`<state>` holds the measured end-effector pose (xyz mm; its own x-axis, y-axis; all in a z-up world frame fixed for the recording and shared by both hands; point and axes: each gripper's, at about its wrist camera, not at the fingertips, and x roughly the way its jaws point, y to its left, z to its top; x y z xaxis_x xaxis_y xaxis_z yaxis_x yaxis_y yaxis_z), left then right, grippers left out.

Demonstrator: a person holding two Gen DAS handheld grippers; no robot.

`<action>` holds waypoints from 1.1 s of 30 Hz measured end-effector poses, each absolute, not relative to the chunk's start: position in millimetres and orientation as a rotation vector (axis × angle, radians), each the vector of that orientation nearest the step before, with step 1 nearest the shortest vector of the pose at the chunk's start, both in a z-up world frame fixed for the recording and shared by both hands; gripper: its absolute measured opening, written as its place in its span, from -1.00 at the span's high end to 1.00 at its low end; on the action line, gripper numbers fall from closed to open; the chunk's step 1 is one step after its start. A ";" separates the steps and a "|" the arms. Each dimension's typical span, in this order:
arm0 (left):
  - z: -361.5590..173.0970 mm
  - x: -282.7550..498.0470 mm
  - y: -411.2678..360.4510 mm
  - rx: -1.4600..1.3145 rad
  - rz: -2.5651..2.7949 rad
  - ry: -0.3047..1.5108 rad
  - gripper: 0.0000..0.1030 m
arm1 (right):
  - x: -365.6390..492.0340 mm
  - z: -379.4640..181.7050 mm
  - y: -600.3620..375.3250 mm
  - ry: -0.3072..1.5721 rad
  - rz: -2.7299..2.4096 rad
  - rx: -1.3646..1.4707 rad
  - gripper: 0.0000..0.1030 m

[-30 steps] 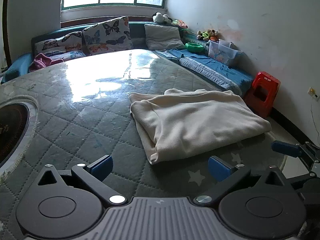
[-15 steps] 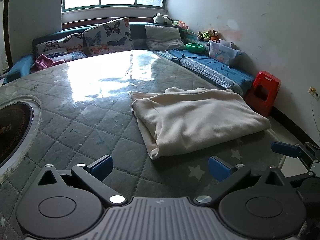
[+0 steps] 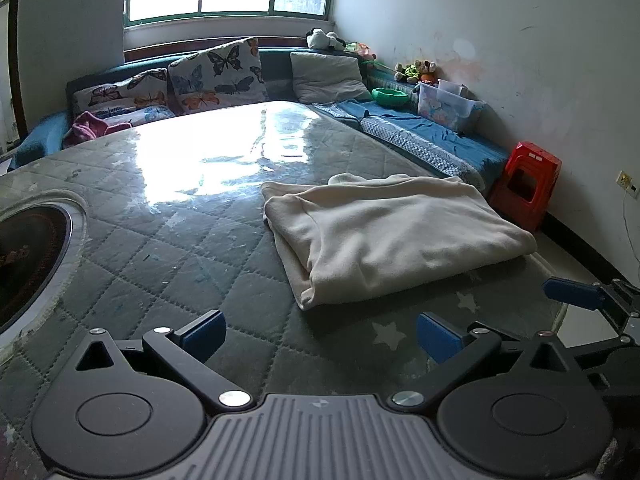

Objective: Fold clothes

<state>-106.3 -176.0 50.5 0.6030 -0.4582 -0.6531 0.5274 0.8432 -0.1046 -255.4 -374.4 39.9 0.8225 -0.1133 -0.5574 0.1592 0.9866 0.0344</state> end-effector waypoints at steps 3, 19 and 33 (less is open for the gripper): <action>51.4 -108.7 -174.7 0.104 -0.571 0.721 -1.00 | -257.3 40.9 -372.6 0.583 -0.143 0.077 -1.00; 52.4 -110.3 -170.9 0.112 -0.557 0.718 -1.00 | -258.5 41.6 -370.4 0.573 -0.137 0.084 -1.00; 52.8 -95.2 -177.3 0.125 -0.546 0.725 -1.00 | -243.1 40.1 -374.2 0.589 -0.126 0.085 -1.00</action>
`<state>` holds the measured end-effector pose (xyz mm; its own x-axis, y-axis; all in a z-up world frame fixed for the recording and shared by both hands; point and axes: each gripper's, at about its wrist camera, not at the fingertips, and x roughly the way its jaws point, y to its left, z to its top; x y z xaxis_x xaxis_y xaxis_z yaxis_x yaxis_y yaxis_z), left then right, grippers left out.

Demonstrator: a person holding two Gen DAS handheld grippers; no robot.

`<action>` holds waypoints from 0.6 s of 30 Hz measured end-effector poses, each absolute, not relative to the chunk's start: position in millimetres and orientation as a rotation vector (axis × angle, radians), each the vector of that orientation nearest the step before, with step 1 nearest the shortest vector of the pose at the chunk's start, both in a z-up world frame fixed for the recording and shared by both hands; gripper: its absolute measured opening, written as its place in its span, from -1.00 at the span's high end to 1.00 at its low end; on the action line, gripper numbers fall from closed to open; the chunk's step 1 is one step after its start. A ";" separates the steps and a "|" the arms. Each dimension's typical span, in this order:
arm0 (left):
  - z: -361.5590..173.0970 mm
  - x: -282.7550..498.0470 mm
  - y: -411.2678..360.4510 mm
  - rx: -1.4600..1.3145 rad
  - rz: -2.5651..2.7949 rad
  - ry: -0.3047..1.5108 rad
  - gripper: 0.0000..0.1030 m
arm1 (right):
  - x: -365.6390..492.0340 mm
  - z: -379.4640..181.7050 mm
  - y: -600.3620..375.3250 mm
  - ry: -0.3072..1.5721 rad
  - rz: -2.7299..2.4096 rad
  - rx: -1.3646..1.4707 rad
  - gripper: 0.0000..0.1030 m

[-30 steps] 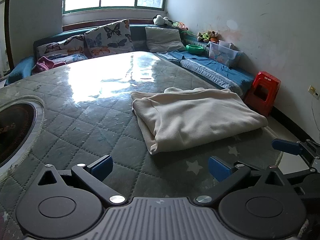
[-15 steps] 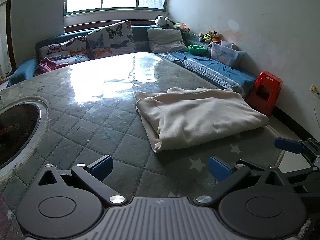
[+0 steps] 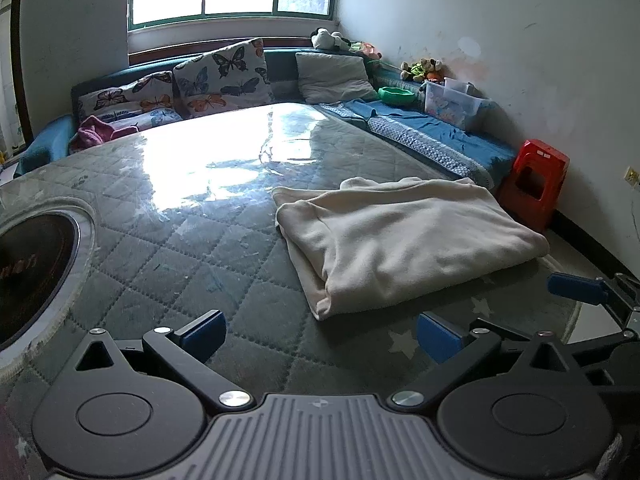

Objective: Fold clothes

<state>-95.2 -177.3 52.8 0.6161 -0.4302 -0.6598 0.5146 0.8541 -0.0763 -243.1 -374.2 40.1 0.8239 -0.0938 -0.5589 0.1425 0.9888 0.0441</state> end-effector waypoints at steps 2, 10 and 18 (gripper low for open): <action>52.5 -92.4 -178.0 0.126 -0.544 0.728 -1.00 | -240.5 39.6 -375.1 0.592 -0.126 0.086 -1.00; 51.6 -83.6 -182.7 0.128 -0.542 0.737 -1.00 | -231.0 39.0 -379.7 0.602 -0.122 0.089 -1.00; 51.9 -74.8 -186.6 0.136 -0.536 0.744 -1.00 | -222.3 38.0 -381.6 0.609 -0.117 0.088 -1.00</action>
